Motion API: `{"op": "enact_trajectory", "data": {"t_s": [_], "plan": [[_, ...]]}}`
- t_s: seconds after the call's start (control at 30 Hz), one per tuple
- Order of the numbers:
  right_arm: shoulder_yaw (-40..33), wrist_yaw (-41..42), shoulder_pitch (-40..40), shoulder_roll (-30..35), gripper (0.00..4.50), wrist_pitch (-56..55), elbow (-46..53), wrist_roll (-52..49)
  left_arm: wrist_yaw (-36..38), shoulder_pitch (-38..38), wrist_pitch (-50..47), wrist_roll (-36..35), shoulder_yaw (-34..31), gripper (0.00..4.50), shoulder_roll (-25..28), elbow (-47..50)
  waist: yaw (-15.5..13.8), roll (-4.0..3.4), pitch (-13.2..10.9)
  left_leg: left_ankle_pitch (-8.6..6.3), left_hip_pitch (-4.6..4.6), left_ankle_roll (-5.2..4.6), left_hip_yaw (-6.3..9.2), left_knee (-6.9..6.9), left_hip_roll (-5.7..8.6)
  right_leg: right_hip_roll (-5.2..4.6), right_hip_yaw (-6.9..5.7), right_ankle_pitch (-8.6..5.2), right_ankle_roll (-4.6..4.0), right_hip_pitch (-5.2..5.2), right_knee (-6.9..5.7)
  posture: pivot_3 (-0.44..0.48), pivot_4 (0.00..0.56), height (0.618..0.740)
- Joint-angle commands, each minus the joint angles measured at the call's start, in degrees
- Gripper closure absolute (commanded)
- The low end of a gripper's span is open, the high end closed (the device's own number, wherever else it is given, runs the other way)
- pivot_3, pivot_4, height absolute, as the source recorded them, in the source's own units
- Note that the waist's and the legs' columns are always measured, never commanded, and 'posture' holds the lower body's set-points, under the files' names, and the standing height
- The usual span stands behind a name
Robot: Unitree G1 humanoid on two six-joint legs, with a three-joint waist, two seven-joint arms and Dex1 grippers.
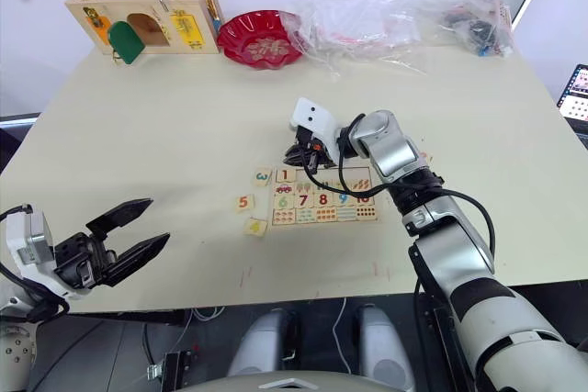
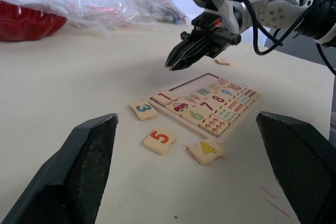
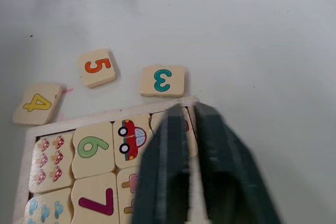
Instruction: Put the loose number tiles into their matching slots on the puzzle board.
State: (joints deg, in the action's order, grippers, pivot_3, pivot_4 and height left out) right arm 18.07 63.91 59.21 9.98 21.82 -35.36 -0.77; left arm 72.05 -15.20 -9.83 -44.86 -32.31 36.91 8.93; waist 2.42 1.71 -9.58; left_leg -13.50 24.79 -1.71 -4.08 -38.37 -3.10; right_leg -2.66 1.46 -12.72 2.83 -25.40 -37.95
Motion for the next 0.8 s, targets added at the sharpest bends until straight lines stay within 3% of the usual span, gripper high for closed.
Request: {"op": "enact_trajectory", "data": {"t_s": [0.03, 0.8], "plan": [[-1.22, -0.94, 2.03, -0.53, 4.4, -2.74, -1.68, -0.31, 0.21, 0.51, -0.06, -0.27, -0.23, 0.0, 0.88, 0.33, 0.03, 0.0, 0.0, 0.0, 0.0, 0.0, 0.01, 0.0, 0.0, 0.0, -0.01, 0.0, 0.0, 0.0, 0.0, 0.0, 0.15, 0.74], [-0.42, -3.94, 5.57, -3.93, 4.4, -10.6, -15.6, 4.53, 0.2, 0.28, 0.06, -0.01, -0.19, 0.0, 0.55, 0.85, 0.08, -0.02, -0.01, 0.02, 0.01, 0.03, 0.15, 0.02, 0.0, -0.01, -0.15, 0.0, 0.0, 0.05, 0.0, 0.0, 0.15, 0.74]]}}
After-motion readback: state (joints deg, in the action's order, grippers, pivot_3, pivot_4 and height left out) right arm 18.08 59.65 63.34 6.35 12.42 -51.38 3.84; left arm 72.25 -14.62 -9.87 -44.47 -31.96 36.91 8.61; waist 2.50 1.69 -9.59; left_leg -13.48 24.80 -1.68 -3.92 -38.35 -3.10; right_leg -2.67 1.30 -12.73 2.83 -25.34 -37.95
